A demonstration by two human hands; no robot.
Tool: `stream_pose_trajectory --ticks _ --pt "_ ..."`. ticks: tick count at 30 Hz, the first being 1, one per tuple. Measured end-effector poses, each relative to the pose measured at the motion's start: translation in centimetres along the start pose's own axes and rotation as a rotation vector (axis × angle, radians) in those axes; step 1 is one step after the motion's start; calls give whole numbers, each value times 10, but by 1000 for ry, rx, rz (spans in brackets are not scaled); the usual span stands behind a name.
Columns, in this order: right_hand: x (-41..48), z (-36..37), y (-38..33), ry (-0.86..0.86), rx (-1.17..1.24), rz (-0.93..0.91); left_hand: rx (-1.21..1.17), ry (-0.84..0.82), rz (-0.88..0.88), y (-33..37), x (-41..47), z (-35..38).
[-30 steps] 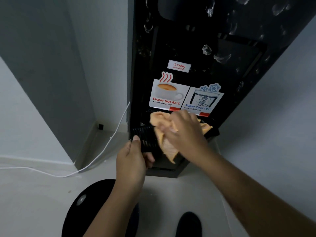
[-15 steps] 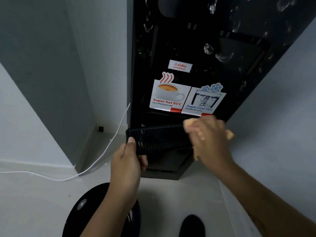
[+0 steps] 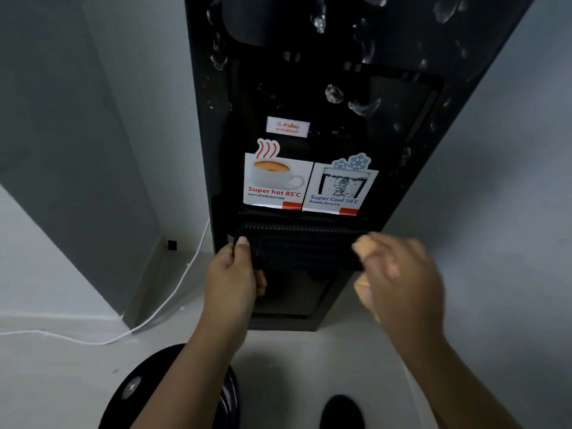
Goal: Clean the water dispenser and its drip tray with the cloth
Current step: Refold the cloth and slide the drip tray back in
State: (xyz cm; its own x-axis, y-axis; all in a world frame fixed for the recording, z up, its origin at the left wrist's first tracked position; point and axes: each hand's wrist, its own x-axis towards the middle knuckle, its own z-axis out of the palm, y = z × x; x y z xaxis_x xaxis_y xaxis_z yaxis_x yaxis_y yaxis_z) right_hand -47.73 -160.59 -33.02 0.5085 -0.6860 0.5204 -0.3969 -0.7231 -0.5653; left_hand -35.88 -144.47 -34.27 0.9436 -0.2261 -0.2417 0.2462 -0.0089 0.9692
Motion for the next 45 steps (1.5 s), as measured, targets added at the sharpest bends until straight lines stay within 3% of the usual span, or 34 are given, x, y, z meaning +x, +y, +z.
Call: stream_pose_trajectory --ticks 2,4,7,9,14,18,24,28,34,36,39,41,45 --pt "-9 -18 10 64 55 197 -28 45 -1 2 1 7" --pt "-20 -24 13 -108 138 320 -69 98 -15 5 3 9" --pt "-26 -17 12 -402 97 301 -18 174 -14 6 13 12" --pt "-19 -11 9 -506 39 250 45 228 -3 5 23 10" --pt "0 -7 3 -508 11 245 136 357 62 6 41 9" --pt "-4 -5 -8 -526 -55 245 165 348 111 8 35 12" --pt "0 -13 -8 -510 -124 255 753 235 608 -1 22 3" --pt "-2 -13 -6 -527 -189 224 901 183 617 -7 17 -1" --pt "7 -18 -4 -596 -180 224 940 74 603 -5 17 -9" --pt "10 -22 -5 -526 -141 212 821 2 580 -5 17 -10" --pt "18 -23 -10 -42 74 58 493 40 400 -11 10 -13" --pt "28 -11 -16 108 128 -60 153 34 171 -11 4 -11" --pt "20 46 -32 -308 -165 -322 -373 -100 -132 -9 6 -13"
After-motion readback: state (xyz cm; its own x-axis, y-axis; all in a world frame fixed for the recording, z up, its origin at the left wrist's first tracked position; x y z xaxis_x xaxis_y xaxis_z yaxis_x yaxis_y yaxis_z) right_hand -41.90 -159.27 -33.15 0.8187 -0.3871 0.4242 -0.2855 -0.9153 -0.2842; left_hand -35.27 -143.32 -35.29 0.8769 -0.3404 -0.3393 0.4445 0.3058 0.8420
